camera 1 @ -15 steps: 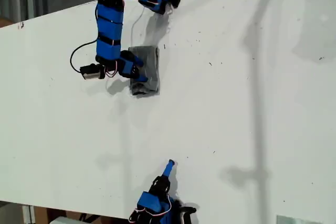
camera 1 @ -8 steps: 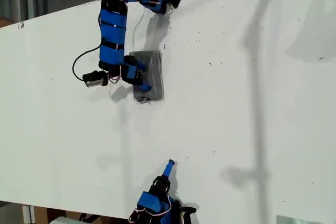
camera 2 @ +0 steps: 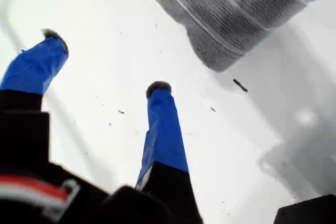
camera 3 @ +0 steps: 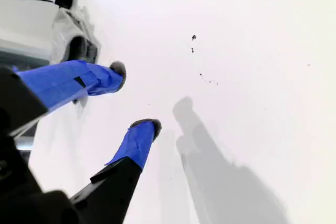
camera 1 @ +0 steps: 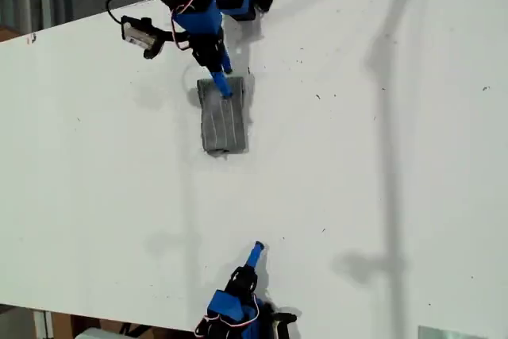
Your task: Grasp corners of a square towel and fold twice.
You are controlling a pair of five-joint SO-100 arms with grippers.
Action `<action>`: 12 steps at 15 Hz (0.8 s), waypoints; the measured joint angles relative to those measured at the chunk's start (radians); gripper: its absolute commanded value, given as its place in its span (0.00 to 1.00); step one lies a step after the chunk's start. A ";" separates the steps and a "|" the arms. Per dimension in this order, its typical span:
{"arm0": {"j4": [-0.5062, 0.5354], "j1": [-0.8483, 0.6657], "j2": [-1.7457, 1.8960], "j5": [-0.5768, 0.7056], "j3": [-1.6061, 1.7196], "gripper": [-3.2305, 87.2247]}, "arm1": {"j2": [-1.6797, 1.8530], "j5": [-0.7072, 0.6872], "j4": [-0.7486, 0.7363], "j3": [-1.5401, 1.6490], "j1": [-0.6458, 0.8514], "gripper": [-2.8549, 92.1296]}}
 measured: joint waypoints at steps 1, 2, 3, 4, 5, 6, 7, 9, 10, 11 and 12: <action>0.000 0.000 0.000 0.000 0.000 0.23 | 0.156 0.034 0.005 0.107 -0.035 0.36; 0.000 0.000 0.000 0.000 0.000 0.23 | 0.310 0.051 0.026 0.153 -0.064 0.35; 0.000 0.000 0.000 0.000 0.000 0.23 | 0.459 0.061 0.080 0.176 -0.074 0.34; 0.000 0.000 0.000 0.000 0.000 0.23 | 0.535 0.075 0.109 0.187 -0.078 0.34; 0.000 0.000 0.000 0.000 0.000 0.23 | 0.557 0.080 0.104 0.201 -0.097 0.32; 0.000 0.000 0.000 0.000 0.000 0.23 | 0.569 0.080 0.101 0.224 -0.106 0.32; 0.000 0.000 0.000 0.000 0.000 0.23 | 0.577 0.083 0.107 0.249 -0.106 0.32; 0.000 0.000 0.000 0.000 0.000 0.23 | 0.580 0.137 0.118 0.314 -0.144 0.31; 0.000 0.002 0.000 0.000 0.000 0.23 | 0.578 0.187 0.124 0.357 -0.170 0.29; 0.000 0.000 0.000 0.000 0.000 0.23 | 0.580 0.250 0.123 0.394 -0.181 0.29; 0.000 0.000 0.000 0.000 0.000 0.23 | 0.580 0.255 0.138 0.397 -0.172 0.29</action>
